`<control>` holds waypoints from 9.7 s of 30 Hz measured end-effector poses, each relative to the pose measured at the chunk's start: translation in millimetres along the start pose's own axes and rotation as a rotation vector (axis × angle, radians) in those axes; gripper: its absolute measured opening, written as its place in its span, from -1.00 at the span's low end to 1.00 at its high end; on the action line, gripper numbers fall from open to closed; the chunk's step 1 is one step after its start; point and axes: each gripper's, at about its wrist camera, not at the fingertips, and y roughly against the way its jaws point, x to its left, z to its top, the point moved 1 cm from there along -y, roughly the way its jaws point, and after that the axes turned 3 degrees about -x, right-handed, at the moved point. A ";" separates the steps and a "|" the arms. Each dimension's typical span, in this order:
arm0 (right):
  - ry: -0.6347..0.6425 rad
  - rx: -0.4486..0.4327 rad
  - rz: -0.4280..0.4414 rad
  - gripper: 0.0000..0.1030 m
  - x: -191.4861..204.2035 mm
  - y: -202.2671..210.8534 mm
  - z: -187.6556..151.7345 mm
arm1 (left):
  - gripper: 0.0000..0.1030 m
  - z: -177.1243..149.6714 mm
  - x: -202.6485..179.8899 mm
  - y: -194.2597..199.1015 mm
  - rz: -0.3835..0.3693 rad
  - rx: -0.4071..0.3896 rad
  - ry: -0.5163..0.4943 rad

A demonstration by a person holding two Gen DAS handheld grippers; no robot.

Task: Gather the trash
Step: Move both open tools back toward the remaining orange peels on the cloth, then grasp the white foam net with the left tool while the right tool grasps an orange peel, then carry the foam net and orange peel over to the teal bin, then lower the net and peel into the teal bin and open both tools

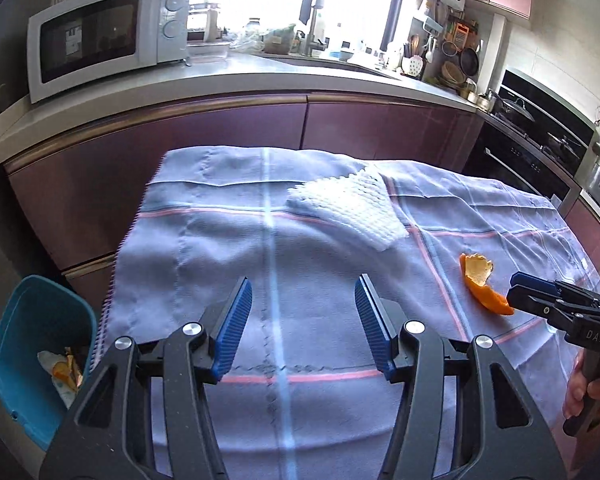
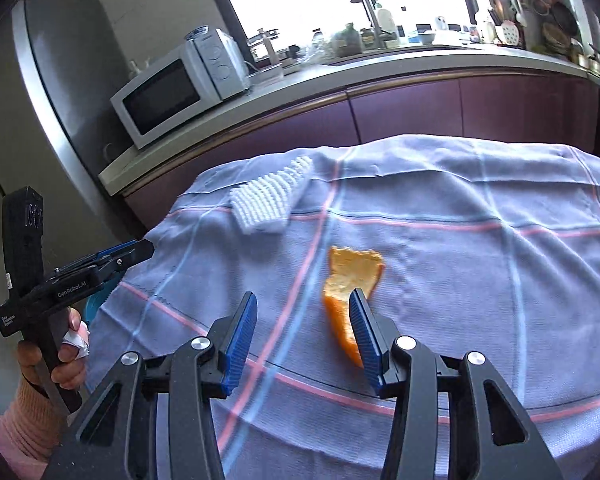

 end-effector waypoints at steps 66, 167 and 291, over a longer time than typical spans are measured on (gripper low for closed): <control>0.019 0.049 0.240 -0.94 40.8 -23.4 14.1 | -0.75 -20.8 12.2 37.1 -0.049 0.019 0.029; 0.173 0.153 0.499 -0.94 216.7 -69.9 3.1 | -0.75 -71.2 128.7 163.2 0.120 -0.094 0.191; 0.298 0.302 0.515 -0.94 345.2 -190.2 18.4 | -0.75 -94.8 247.4 113.0 0.323 0.014 0.366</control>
